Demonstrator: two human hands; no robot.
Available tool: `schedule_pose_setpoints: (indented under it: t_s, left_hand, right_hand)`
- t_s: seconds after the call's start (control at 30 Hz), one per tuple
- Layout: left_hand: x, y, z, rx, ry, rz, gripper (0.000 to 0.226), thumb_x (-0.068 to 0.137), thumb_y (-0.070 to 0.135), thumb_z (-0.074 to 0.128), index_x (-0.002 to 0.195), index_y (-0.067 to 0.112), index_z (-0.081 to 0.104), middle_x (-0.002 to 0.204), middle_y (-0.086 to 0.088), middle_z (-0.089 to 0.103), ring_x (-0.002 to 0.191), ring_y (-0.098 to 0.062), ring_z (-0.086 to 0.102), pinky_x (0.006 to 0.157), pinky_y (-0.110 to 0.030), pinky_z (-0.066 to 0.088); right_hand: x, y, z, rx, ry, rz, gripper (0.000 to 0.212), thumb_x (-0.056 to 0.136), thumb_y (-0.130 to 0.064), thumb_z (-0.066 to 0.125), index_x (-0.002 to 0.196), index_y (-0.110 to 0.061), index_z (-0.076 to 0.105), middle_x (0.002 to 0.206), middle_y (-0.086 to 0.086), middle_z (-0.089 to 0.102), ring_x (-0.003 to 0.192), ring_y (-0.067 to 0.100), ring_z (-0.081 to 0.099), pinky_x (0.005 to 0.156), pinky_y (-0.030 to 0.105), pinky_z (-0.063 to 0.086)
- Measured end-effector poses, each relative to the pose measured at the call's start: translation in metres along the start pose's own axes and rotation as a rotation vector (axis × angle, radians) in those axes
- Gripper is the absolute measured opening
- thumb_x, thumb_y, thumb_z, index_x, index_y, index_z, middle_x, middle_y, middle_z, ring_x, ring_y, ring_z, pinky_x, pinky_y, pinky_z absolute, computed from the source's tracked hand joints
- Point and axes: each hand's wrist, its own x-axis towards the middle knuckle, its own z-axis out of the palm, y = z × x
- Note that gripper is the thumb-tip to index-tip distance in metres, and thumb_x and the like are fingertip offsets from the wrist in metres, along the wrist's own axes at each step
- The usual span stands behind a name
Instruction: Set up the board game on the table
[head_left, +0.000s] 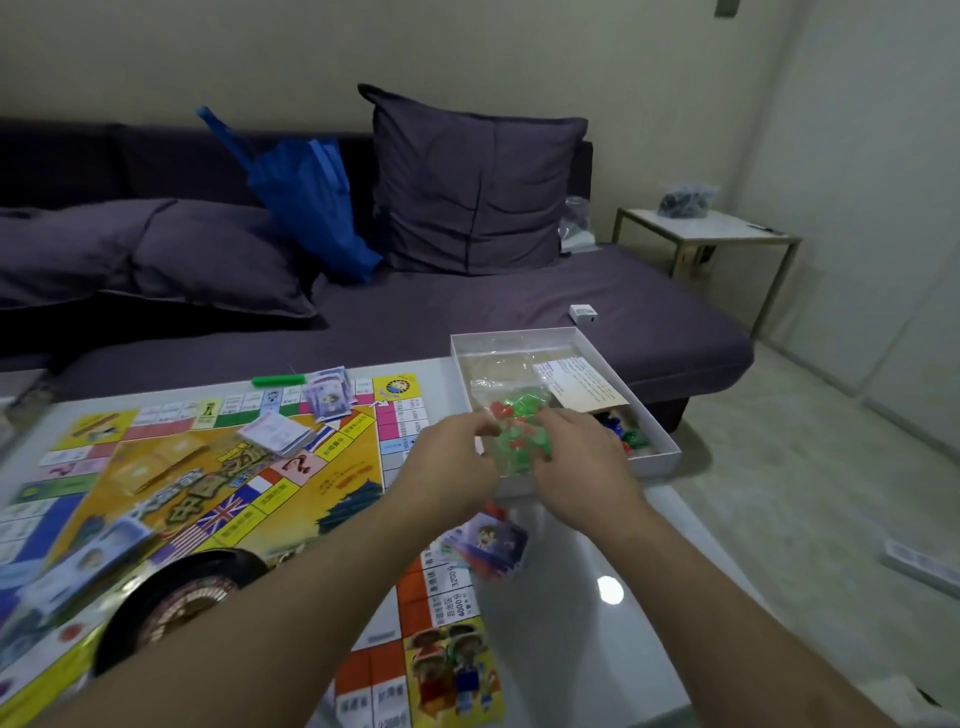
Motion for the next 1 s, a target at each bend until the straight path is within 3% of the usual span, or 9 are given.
schedule_pose_setpoints:
  t_s: [0.1,0.23,0.37,0.53,0.73,0.87,0.93,1.0]
  left_hand:
    - [-0.015,-0.01,-0.02,0.008,0.031,0.015,0.041,0.1,0.008,0.055,0.136,0.025,0.066,0.134,0.007,0.068,0.112,-0.008,0.063,0.075,-0.011,0.049]
    - [-0.043,-0.028,-0.048,0.014,0.093,0.017,0.027,0.099,0.013,0.059,0.12,0.025,0.071,0.111,0.01,0.072,0.097,-0.003,0.064,0.068,-0.009,0.041]
    - [-0.083,-0.047,-0.079,0.014,0.153,0.022,0.022,0.099,0.016,0.062,0.119,0.024,0.07,0.102,0.012,0.069,0.092,-0.002,0.064,0.072,-0.013,0.044]
    - [-0.137,-0.08,-0.119,-0.033,0.209,-0.01,0.023,0.092,0.012,0.063,0.108,0.027,0.071,0.095,0.014,0.07,0.089,-0.002,0.065,0.078,-0.024,0.054]
    - [-0.193,-0.131,-0.161,-0.031,0.28,-0.11,0.025,0.085,0.008,0.063,0.097,0.029,0.07,0.089,0.013,0.07,0.085,-0.005,0.064,0.07,-0.018,0.048]
    - [-0.215,-0.17,-0.195,-0.002,0.359,-0.187,0.025,0.085,0.006,0.065,0.095,0.028,0.07,0.086,0.011,0.068,0.079,-0.004,0.062,0.063,-0.01,0.041]
    - [-0.219,-0.192,-0.212,0.019,0.409,-0.223,0.023,0.086,0.006,0.064,0.095,0.025,0.071,0.084,0.009,0.067,0.077,-0.006,0.061,0.062,-0.012,0.042]
    - [-0.218,-0.216,-0.232,0.046,0.464,-0.265,0.021,0.086,0.005,0.065,0.094,0.024,0.071,0.085,0.006,0.066,0.075,-0.01,0.06,0.061,-0.017,0.042]
  right_hand:
    - [-0.013,-0.023,-0.008,0.126,0.069,-0.001,0.013,0.097,-0.015,0.061,0.107,-0.019,0.069,0.104,-0.002,0.067,0.094,0.018,0.061,0.078,0.032,0.049]
    - [-0.04,-0.063,-0.008,0.287,0.067,-0.151,0.019,0.1,-0.014,0.059,0.11,-0.018,0.074,0.101,-0.003,0.073,0.09,0.012,0.065,0.08,0.031,0.057]
    - [-0.07,-0.106,-0.007,0.39,0.049,-0.261,0.016,0.1,-0.014,0.059,0.1,-0.022,0.074,0.089,-0.009,0.071,0.082,0.002,0.062,0.068,0.018,0.046]
    - [-0.108,-0.159,0.0,0.499,-0.011,-0.318,0.019,0.097,-0.009,0.061,0.09,-0.023,0.072,0.081,-0.007,0.07,0.08,0.008,0.064,0.071,0.029,0.053]
    - [-0.142,-0.224,0.026,0.526,-0.188,-0.396,0.018,0.099,-0.014,0.06,0.095,-0.028,0.072,0.088,-0.011,0.071,0.084,0.007,0.064,0.076,0.038,0.057]
    - [-0.151,-0.268,0.047,0.5,-0.284,-0.491,0.018,0.1,-0.013,0.061,0.105,-0.026,0.072,0.099,-0.012,0.071,0.094,0.002,0.063,0.081,0.022,0.054]
    - [-0.153,-0.287,0.058,0.493,-0.322,-0.535,0.019,0.102,-0.016,0.061,0.112,-0.028,0.071,0.104,-0.016,0.069,0.098,-0.004,0.061,0.08,0.012,0.048]
    - [-0.153,-0.302,0.068,0.493,-0.343,-0.554,0.017,0.103,-0.018,0.061,0.112,-0.028,0.071,0.104,-0.018,0.067,0.098,-0.005,0.06,0.081,0.012,0.048]
